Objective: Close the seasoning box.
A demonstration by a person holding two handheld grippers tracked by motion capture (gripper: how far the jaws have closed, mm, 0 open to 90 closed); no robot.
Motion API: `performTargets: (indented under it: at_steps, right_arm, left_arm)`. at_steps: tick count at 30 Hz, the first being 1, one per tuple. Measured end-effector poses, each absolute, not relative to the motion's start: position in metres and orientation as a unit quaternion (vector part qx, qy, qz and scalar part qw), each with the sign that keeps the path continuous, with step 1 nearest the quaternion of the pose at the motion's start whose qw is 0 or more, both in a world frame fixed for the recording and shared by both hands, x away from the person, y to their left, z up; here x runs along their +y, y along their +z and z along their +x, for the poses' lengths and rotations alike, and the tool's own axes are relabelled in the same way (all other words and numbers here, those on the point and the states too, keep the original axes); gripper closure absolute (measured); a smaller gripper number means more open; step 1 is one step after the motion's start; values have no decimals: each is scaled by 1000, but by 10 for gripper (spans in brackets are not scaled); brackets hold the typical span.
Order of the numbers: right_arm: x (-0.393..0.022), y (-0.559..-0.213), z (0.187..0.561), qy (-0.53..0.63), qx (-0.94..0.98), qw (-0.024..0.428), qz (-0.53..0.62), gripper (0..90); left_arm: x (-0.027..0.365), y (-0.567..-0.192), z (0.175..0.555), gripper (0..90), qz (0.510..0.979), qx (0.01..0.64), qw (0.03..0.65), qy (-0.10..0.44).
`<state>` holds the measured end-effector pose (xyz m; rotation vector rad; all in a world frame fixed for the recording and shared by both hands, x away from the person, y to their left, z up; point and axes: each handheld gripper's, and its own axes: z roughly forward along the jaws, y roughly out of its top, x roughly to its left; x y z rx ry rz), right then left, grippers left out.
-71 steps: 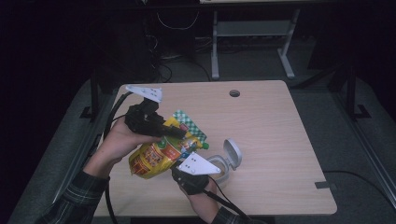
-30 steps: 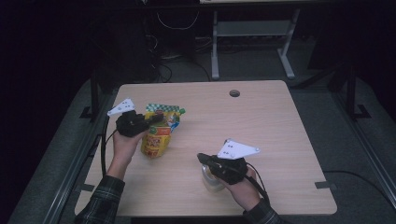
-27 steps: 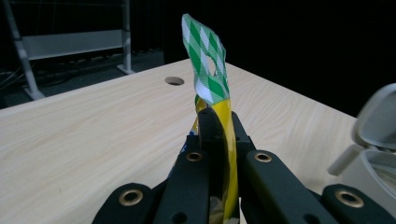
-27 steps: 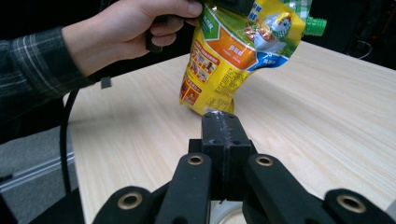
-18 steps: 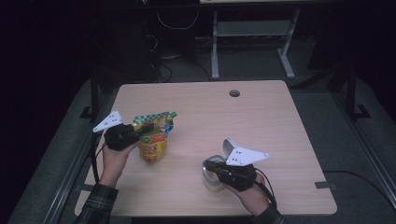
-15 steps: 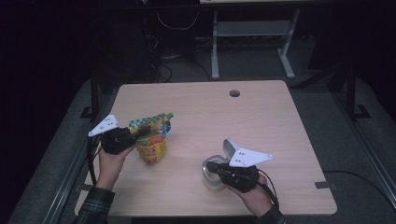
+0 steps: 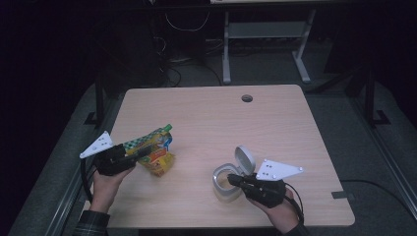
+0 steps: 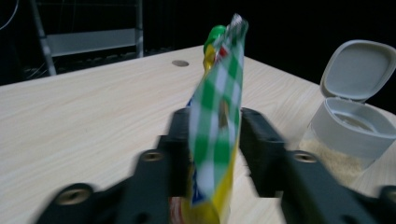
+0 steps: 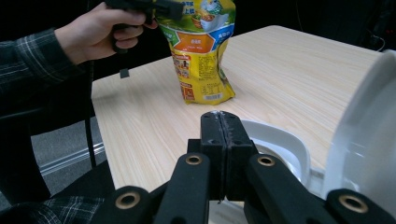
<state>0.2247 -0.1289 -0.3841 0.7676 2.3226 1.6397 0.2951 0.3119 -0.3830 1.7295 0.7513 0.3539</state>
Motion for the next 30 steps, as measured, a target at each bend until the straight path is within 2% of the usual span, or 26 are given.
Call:
performTargets:
  at_steps: [4,7,11,19,30]
  right_arm:
    - [-135,-385,222,554,784,101,263,886]
    - [-139,-385,220,555,782,99,264,886]
    - [-144,-386,217,554,783,100,263,887]
    - [-159,-391,210,545,787,110,266,889]
    - [-192,-397,216,537,778,135,299,888]
  left_arm:
    - [315,-386,287,495,741,322,569,154]
    - [319,-389,282,374,741,330,564,155]
    - [325,-396,272,290,743,340,557,151]
    - [324,-409,249,227,764,340,529,144]
    - [323,-424,222,215,777,341,517,113]
